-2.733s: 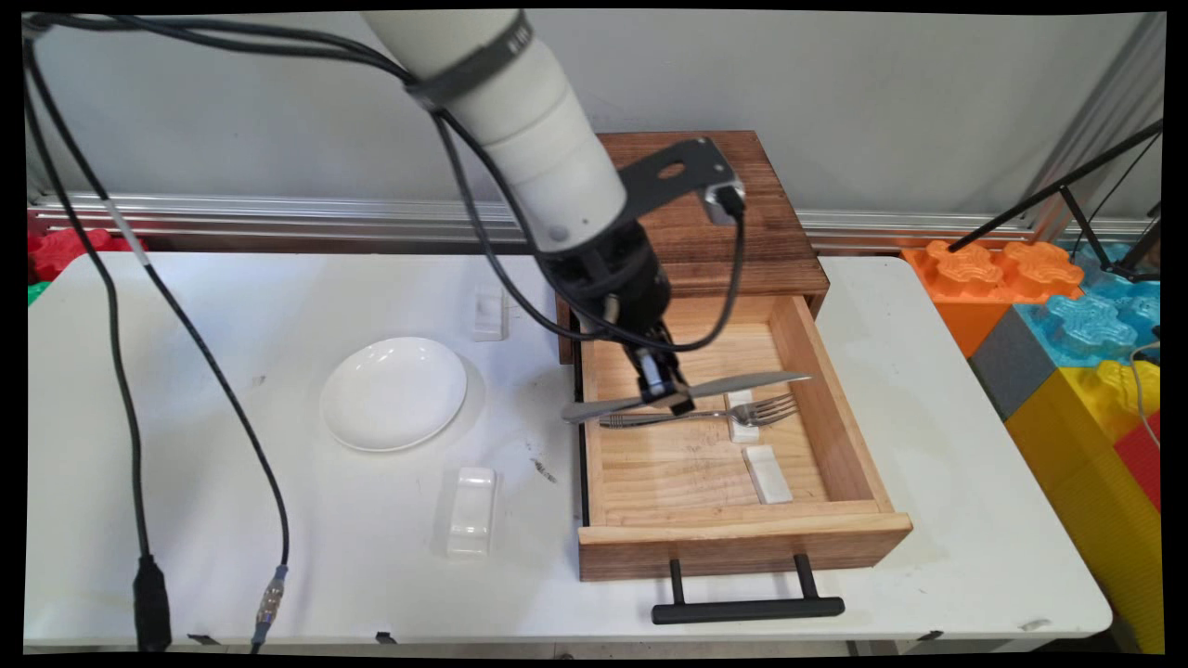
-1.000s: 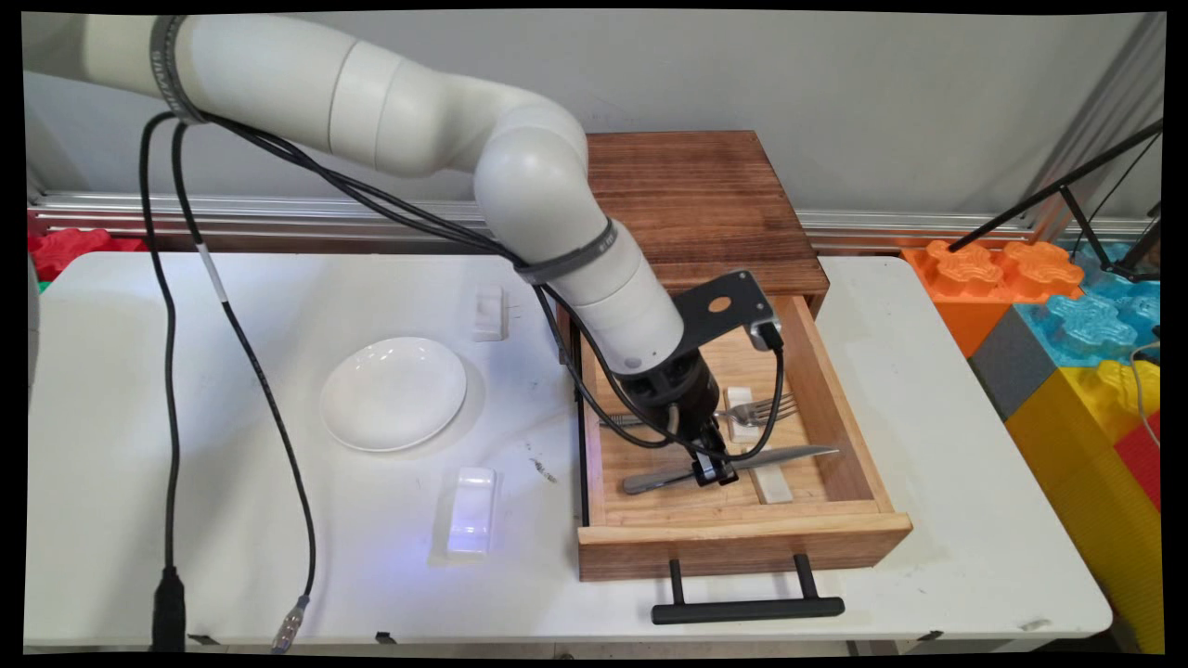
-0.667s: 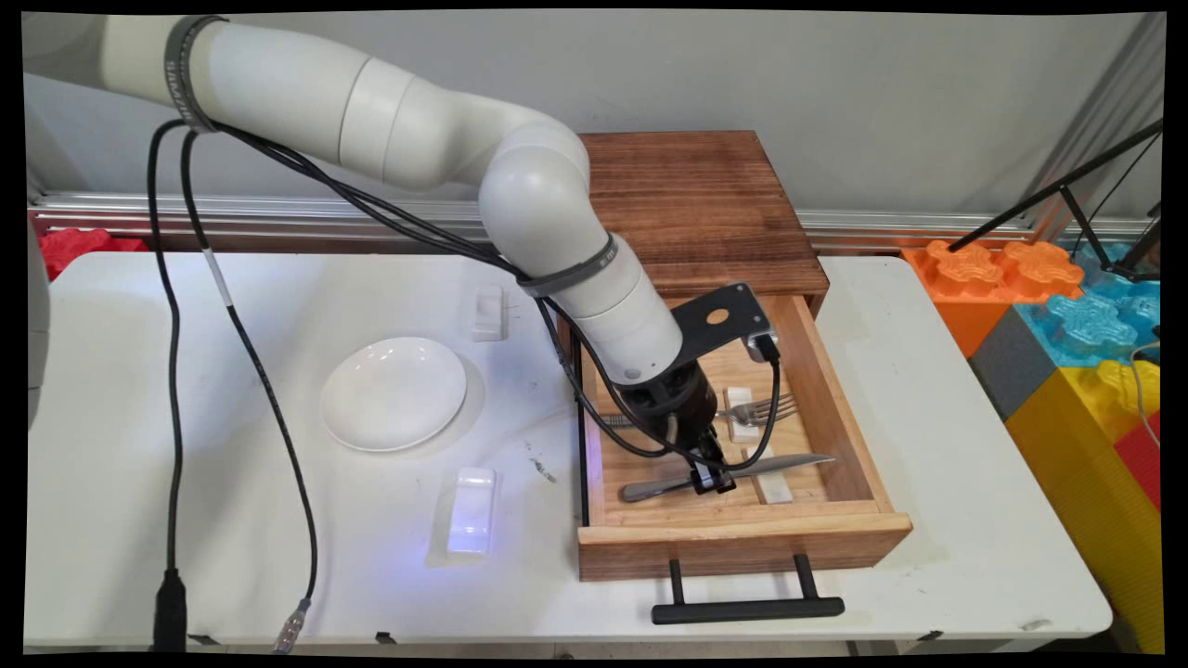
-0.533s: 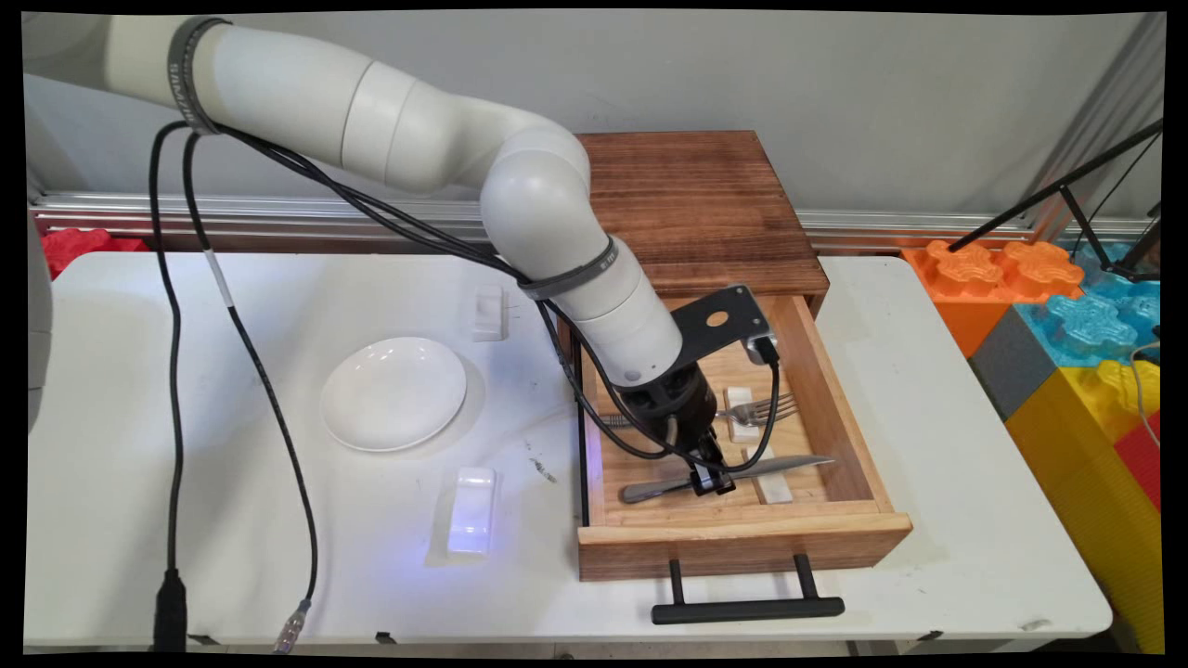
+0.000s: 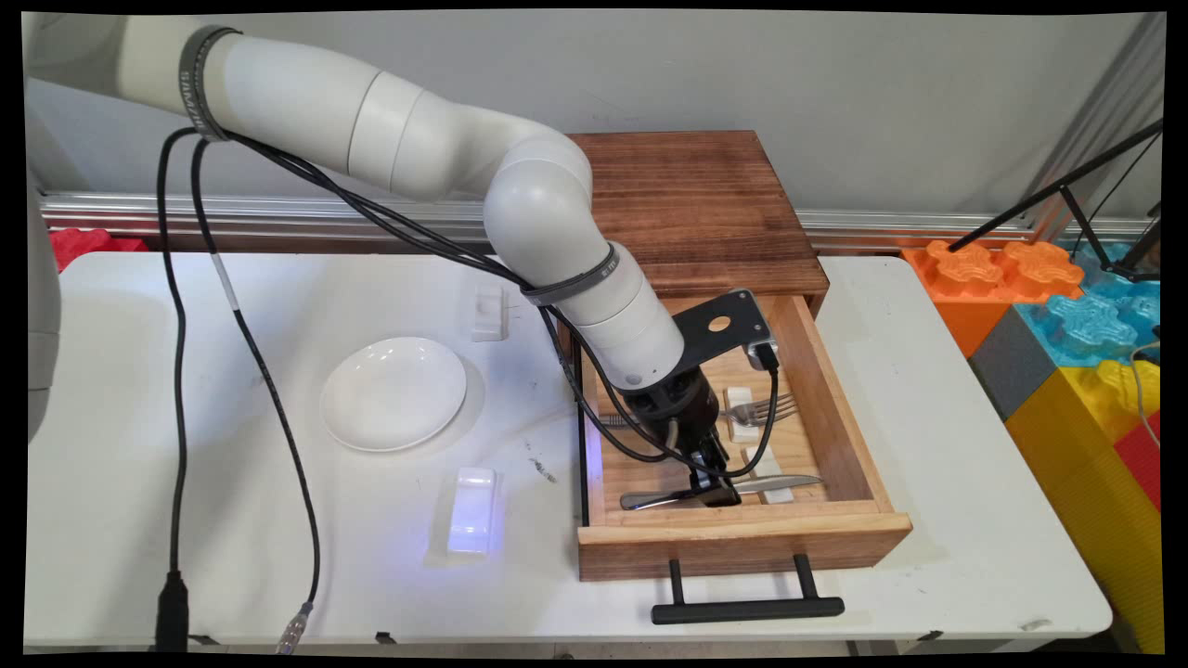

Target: Place the picked object into the drawer

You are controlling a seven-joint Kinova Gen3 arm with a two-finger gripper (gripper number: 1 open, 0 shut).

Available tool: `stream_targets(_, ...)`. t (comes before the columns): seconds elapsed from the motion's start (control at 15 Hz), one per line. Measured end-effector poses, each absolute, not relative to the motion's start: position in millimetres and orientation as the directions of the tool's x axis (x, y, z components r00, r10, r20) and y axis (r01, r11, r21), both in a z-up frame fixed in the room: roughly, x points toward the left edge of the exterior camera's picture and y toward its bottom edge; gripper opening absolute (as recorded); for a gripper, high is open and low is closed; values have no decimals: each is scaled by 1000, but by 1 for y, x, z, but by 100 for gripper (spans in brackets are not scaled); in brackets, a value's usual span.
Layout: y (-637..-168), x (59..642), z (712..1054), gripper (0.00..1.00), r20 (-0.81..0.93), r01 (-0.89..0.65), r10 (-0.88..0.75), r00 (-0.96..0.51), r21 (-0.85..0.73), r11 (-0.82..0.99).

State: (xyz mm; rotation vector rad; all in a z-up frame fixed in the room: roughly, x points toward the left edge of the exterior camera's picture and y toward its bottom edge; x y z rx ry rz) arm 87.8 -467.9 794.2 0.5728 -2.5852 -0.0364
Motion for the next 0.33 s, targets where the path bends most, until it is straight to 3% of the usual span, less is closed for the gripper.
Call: stream_targets(0.33,-470,90,794,100,464,-385,-393,-794,116,916)
